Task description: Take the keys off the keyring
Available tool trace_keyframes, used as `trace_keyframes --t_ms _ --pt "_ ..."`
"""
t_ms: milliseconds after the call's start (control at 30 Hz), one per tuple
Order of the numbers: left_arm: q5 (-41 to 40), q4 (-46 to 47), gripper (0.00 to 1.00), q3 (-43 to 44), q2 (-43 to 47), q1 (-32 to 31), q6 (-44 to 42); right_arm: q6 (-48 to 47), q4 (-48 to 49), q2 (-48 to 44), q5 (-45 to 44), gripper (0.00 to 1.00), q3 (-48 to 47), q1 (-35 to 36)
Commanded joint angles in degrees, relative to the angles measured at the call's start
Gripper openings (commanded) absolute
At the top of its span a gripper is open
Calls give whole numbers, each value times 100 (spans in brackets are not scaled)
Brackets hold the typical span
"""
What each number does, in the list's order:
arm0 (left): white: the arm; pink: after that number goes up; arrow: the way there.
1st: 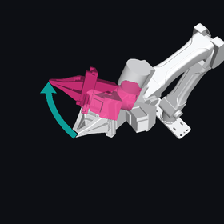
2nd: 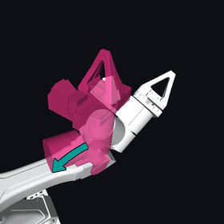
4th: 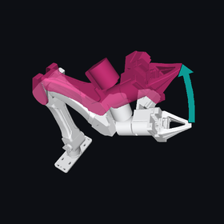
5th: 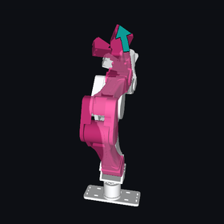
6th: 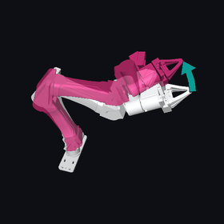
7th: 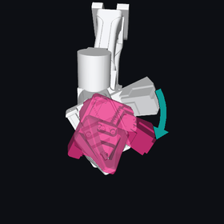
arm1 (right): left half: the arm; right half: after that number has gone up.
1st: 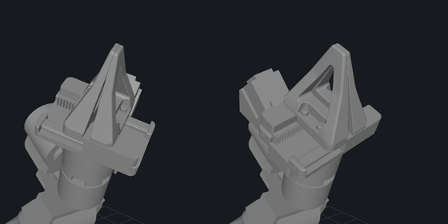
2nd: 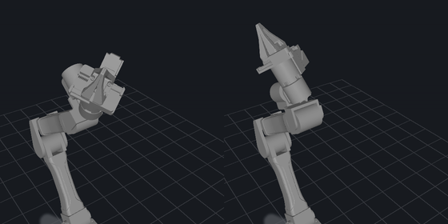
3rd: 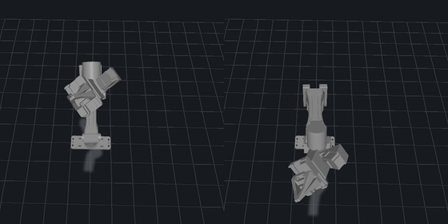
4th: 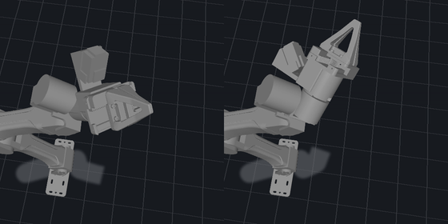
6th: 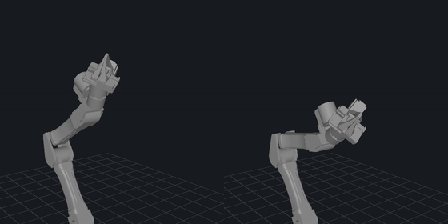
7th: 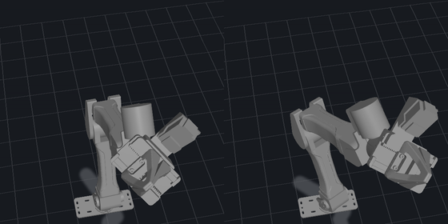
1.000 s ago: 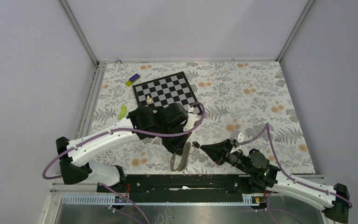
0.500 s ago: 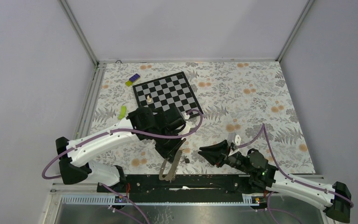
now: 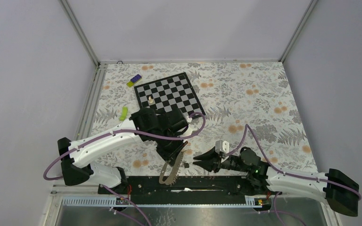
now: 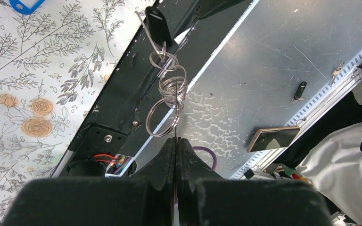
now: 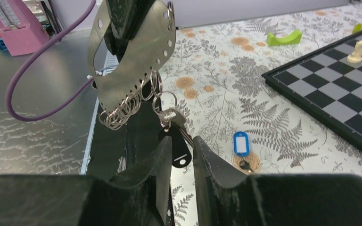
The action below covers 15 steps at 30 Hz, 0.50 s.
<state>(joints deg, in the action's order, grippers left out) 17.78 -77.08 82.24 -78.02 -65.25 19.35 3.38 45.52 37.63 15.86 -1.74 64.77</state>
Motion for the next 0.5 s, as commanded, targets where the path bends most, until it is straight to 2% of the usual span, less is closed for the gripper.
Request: trace_keyframes --t_ms 0,467 --pt "168 -9 0 230 8 -30 -2 -279 1074 174 251 30 -303 64" --pt "215 3 0 324 -73 -37 -50 -584 1683 967 201 30 -626 672"
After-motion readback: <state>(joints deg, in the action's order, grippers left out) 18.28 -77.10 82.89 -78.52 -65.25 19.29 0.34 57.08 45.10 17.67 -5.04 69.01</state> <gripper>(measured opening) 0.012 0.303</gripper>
